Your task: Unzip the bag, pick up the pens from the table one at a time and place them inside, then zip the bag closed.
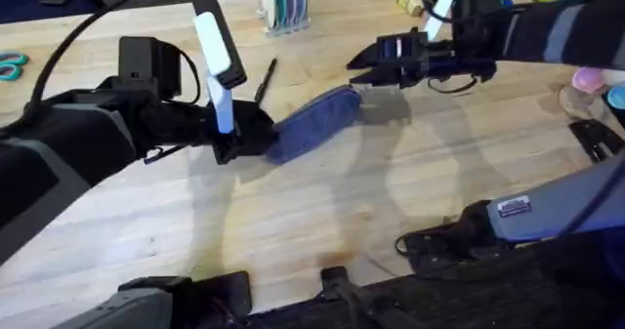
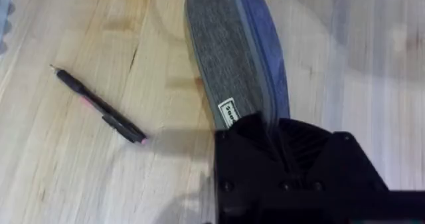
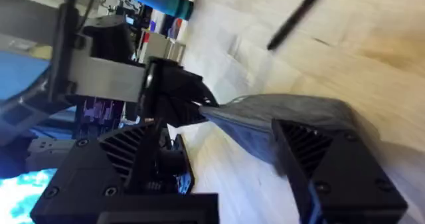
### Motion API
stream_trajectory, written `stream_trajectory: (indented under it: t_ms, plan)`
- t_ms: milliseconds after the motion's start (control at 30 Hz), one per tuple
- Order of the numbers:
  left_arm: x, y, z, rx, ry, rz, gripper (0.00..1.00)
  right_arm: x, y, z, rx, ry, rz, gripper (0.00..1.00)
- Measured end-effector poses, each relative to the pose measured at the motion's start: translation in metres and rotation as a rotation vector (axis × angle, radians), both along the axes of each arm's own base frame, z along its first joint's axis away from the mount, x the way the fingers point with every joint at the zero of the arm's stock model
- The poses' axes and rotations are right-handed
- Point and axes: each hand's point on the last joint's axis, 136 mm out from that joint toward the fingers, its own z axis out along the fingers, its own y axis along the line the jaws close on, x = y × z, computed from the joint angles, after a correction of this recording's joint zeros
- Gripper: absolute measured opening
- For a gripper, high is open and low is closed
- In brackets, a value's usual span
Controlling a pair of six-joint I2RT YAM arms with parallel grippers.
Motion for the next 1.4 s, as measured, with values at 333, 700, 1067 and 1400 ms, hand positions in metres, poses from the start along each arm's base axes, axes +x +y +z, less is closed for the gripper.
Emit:
stream_trajectory:
  t_ms: [333, 700, 1067, 1400]
  plan:
    - [0.000, 0.000, 0.000, 0.000, 0.000, 0.000, 0.044, -0.017, 0.016, 0.061, -0.010, -0.180, 0.047, 0.996]
    - [0.000, 0.000, 0.000, 0.000, 0.000, 0.000, 0.044, -0.035, -0.006, 0.072, -0.342, -0.269, -0.123, 0.996]
    - [0.000, 0.000, 0.000, 0.000, 0.000, 0.000, 0.044, -0.070, -0.019, 0.053, -0.721, -0.319, -0.139, 0.996]
    - [0.000, 0.000, 0.000, 0.000, 0.000, 0.000, 0.044, -0.075, -0.019, 0.043, -0.777, -0.296, -0.116, 0.996]
